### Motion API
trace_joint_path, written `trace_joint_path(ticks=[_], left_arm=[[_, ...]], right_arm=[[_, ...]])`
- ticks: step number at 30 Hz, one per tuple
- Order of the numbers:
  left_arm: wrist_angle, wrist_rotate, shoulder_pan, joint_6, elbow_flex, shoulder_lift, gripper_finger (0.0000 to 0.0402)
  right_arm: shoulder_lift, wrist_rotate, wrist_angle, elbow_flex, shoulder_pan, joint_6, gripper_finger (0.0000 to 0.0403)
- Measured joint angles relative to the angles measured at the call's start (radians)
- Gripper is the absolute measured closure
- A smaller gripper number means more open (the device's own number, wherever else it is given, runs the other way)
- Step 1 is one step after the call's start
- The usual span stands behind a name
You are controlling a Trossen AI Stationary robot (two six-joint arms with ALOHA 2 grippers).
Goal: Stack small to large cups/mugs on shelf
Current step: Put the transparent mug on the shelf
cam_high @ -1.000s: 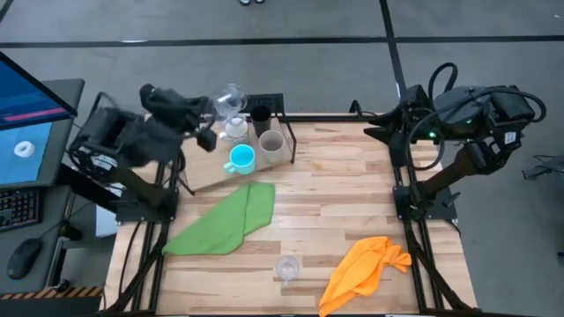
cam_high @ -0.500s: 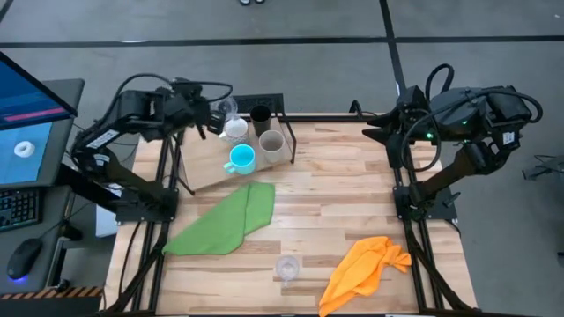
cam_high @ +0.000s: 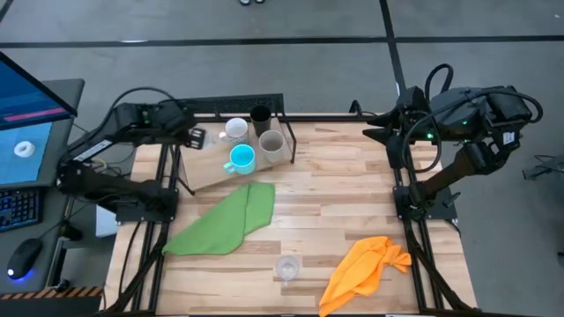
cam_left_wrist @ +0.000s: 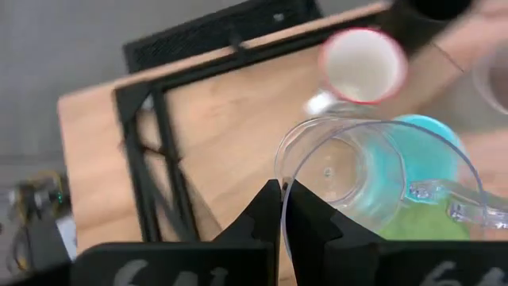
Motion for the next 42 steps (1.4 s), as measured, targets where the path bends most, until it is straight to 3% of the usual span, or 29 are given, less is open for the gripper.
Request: trace_joint_path(ticks=[5,10,18,31,36,42], left_arm=[[0.038,0.032,0.083,-0.039,-0.112,-0.062,0.0401],[0.106,0.12,0.138,0.037,-0.18,-0.003,0.0401],[0.13,0.173,0.235,0.122,-0.272,0.069,0.0401],[0.399,0.308,0.416,0.223,-0.489,0.058,0.0401],[0.472,0.329,0.446,0.236,-0.524,0.058,0.0401],[0.52,0.283,0.452,0.237,-0.524,0.072,0.0401]], right_arm=[[0.0,0.0,0.0,0.0,-0.008,-0.012,0.0227],[0.0,0.0,0.0,0.0,-0.033,-0.012,0.0227],[0.0,-0.001,0.0,0.0,-0.07,-0.015,0.0227],[0.0,-0.001,0.0,0.0,-0.071,-0.038,0.0227],[0.0,-0.001,0.0,0.0,-0.071,-0.037,0.0227],[0.0,-0.002,0.0,0.0,-0.071,-0.037,0.0227]])
